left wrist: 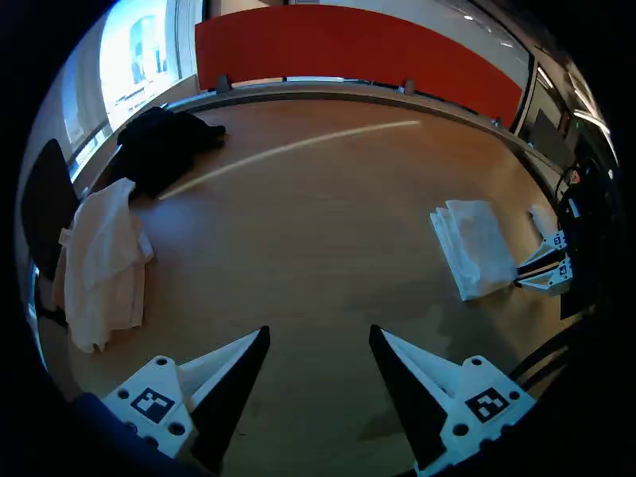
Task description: Fold towel
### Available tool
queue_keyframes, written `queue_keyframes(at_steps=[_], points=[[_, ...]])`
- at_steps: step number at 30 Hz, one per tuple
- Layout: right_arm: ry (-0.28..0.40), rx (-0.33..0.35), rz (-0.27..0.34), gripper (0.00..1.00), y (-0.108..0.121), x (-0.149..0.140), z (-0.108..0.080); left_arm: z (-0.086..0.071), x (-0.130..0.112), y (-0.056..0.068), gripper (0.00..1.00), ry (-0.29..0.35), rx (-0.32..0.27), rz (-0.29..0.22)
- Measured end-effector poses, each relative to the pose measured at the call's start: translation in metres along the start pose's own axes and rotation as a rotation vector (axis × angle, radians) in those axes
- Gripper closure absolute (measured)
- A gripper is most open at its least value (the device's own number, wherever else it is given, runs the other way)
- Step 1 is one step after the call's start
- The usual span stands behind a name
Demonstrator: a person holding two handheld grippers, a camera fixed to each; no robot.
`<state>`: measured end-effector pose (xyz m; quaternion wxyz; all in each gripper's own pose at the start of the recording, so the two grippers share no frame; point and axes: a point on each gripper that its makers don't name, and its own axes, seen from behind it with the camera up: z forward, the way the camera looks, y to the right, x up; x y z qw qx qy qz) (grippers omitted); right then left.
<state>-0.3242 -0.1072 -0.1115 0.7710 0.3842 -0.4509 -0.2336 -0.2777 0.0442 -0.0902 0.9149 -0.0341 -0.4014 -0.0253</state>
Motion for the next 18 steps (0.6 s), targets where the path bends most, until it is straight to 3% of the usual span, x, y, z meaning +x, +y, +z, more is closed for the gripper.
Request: queue_keyframes(at_steps=[4,11,18], points=[[-0.001,0.001,0.002,0.8,-0.0003,-0.0002,0.0001,0.0005,-0.0002,-0.0002,0.07,-0.001,0.0,0.002],[0.008,-0.006,0.002,0.94,-0.0005,-0.0003,-0.0002,0.0005,0.0007,0.0,0.08,0.001,-0.001,0.001],[0.039,-0.019,-0.006,0.94,0.0019,0.0068,-0.0037,0.001,0.0002,0.001,0.08,0.0,-0.002,0.004]])
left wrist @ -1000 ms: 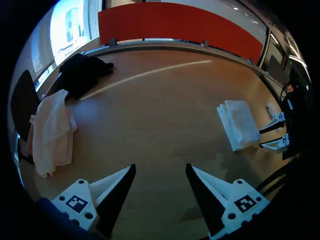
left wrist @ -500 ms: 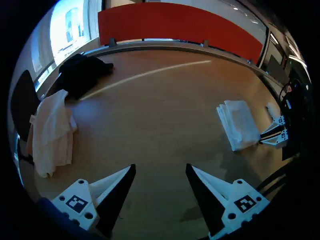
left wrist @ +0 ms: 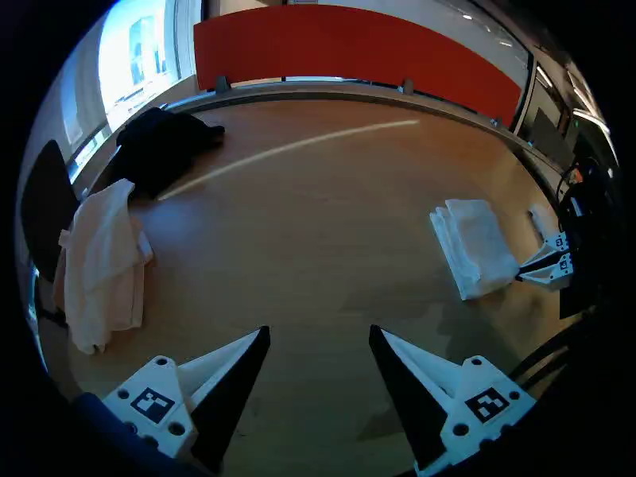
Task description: Fold towel
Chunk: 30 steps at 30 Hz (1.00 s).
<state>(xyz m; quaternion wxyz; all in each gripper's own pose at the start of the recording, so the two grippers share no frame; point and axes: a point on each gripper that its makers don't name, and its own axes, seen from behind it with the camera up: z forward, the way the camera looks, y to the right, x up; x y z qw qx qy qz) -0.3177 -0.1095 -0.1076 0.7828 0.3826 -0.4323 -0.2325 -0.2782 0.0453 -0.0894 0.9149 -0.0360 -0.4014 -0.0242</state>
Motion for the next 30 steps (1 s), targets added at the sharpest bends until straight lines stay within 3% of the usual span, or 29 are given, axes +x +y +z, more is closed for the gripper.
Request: queue_keyframes(at_steps=[8,23,30], points=[[0.051,-0.042,-0.03,0.94,0.01,0.024,-0.018,0.0,0.002,0.0,0.07,0.006,0.0,0.0],[0.219,-0.152,-0.114,0.95,0.043,0.126,-0.08,-0.003,0.014,0.002,0.07,0.035,-0.009,-0.002],[0.271,-0.179,-0.131,0.95,0.051,0.156,-0.106,-0.004,0.02,0.004,0.07,0.048,-0.016,0.002]])
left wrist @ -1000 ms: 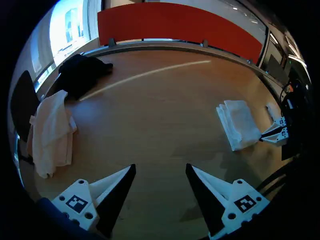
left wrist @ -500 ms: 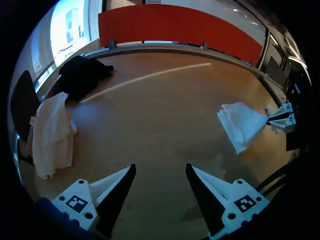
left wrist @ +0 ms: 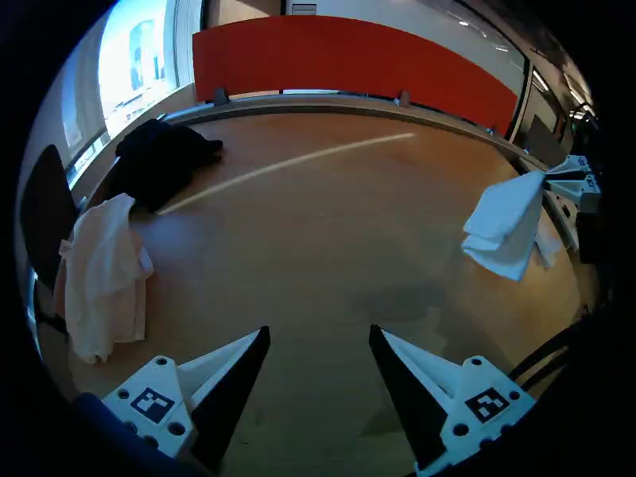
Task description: Fold towel
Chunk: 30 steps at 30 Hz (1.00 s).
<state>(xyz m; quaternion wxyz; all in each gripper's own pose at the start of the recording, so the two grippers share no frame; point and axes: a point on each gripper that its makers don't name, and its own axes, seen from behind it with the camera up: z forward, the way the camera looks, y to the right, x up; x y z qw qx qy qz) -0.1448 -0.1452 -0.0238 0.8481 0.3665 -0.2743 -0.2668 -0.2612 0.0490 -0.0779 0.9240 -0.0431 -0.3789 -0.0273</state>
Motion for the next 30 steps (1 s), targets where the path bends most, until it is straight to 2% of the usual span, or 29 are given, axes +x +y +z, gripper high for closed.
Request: queue_keyframes(at_steps=[8,30], points=[[0.01,-0.044,0.004,0.95,0.021,0.008,-0.014,0.001,0.007,0.004,0.08,0.011,-0.013,0.01],[-0.01,-0.153,0.067,0.95,0.088,-0.019,-0.048,0.005,0.016,0.012,0.07,0.015,-0.026,0.026]])
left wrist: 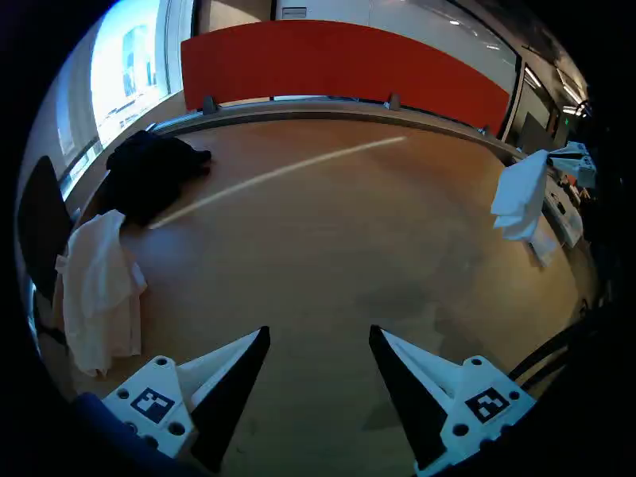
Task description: Fold towel
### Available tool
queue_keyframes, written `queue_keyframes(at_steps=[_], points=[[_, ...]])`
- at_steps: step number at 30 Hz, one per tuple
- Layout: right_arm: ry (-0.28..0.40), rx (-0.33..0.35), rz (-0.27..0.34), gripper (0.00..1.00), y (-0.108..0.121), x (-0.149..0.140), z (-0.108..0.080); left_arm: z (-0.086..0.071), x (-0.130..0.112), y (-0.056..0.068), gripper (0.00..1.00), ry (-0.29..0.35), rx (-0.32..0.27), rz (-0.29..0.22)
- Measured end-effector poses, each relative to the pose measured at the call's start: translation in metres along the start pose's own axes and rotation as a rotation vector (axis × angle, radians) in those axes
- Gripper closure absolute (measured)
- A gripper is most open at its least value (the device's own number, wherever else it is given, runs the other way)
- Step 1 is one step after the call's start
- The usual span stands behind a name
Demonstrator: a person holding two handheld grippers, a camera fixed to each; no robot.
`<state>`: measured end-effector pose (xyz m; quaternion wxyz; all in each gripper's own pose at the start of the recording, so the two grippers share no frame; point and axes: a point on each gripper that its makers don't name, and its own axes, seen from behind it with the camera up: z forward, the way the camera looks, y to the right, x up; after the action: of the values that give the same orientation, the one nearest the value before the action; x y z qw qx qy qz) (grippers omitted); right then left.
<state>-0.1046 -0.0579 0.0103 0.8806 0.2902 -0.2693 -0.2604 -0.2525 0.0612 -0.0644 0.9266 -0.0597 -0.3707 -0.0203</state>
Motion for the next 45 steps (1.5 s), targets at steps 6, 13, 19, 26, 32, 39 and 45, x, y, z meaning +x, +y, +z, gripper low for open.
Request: queue_keyframes(at_steps=[6,13,19,26,32,39,45], points=[[-0.012,-0.03,0.016,0.95,0.023,-0.01,-0.008,0.001,0.001,0.001,0.08,-0.001,0.0,0.005],[-0.034,-0.072,0.037,0.95,0.057,-0.027,-0.018,0.002,0.003,0.002,0.07,0.0,0.004,0.01],[-0.059,-0.11,0.057,0.95,0.086,-0.044,-0.026,0.003,0.006,0.002,0.07,0.0,0.01,0.016],[-0.092,-0.148,0.085,0.95,0.119,-0.068,-0.032,0.004,0.009,0.005,0.07,0.0,0.011,0.023],[-0.129,-0.172,0.099,0.95,0.145,-0.089,-0.032,0.004,0.01,0.007,0.08,-0.004,0.012,0.03],[-0.157,-0.184,0.115,0.95,0.162,-0.107,-0.034,0.004,0.011,0.011,0.07,-0.007,0.013,0.035],[-0.175,-0.189,0.13,0.95,0.165,-0.12,-0.037,0.005,0.011,0.015,0.07,-0.009,0.012,0.04]])
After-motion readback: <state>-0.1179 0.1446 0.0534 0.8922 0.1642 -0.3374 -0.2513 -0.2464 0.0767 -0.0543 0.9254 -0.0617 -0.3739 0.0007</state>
